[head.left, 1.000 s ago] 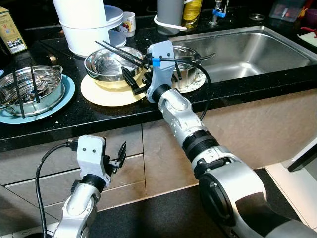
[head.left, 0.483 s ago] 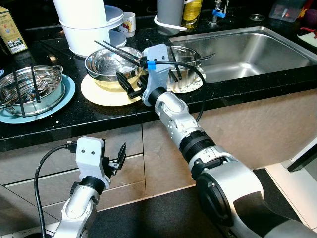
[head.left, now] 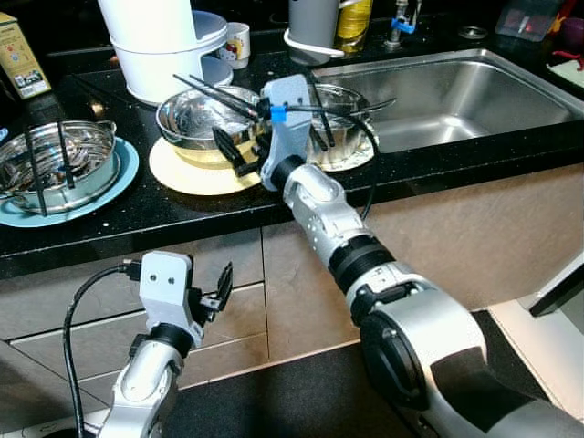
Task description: Kitchen organization
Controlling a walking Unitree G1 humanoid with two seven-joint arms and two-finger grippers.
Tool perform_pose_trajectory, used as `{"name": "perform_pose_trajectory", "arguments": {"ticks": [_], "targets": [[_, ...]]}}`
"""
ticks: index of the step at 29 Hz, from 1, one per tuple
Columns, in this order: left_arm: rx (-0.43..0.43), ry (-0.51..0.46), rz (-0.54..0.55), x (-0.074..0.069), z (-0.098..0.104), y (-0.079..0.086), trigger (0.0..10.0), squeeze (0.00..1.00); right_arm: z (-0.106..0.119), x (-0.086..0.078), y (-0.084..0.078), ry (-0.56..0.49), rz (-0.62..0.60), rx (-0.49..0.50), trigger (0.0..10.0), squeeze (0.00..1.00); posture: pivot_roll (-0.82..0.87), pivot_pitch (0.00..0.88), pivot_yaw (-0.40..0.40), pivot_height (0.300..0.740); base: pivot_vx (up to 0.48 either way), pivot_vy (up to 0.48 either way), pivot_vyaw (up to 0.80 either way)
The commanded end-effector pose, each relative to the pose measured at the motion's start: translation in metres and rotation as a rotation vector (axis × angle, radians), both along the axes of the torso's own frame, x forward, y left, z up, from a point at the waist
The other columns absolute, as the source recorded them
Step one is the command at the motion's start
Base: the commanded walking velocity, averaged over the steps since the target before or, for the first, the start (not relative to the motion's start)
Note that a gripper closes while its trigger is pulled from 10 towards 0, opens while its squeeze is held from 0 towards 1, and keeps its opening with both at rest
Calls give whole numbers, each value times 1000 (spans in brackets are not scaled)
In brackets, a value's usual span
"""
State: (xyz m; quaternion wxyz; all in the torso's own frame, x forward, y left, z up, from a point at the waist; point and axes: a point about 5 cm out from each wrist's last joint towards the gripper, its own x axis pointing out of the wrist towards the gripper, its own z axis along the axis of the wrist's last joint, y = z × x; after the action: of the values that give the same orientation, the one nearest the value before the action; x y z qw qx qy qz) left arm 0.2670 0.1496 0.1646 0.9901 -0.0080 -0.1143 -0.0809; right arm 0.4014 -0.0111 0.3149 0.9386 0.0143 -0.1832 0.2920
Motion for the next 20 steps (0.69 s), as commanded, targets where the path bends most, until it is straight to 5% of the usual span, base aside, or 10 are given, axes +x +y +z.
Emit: {"name": "perform_pose_trajectory", "arguments": {"ticks": [1, 20], "targets": [[-4, -8, 6, -1, 1, 2, 10000, 0, 9, -1, 2, -34, 2, 6, 10000, 0, -47, 197, 2, 740, 0, 0, 0], [-4, -8, 2, -1, 2, 2, 10000, 0, 3, 4, -7, -29, -62, -99, 10000, 0, -39, 202, -1, 740, 0, 0, 0]]}}
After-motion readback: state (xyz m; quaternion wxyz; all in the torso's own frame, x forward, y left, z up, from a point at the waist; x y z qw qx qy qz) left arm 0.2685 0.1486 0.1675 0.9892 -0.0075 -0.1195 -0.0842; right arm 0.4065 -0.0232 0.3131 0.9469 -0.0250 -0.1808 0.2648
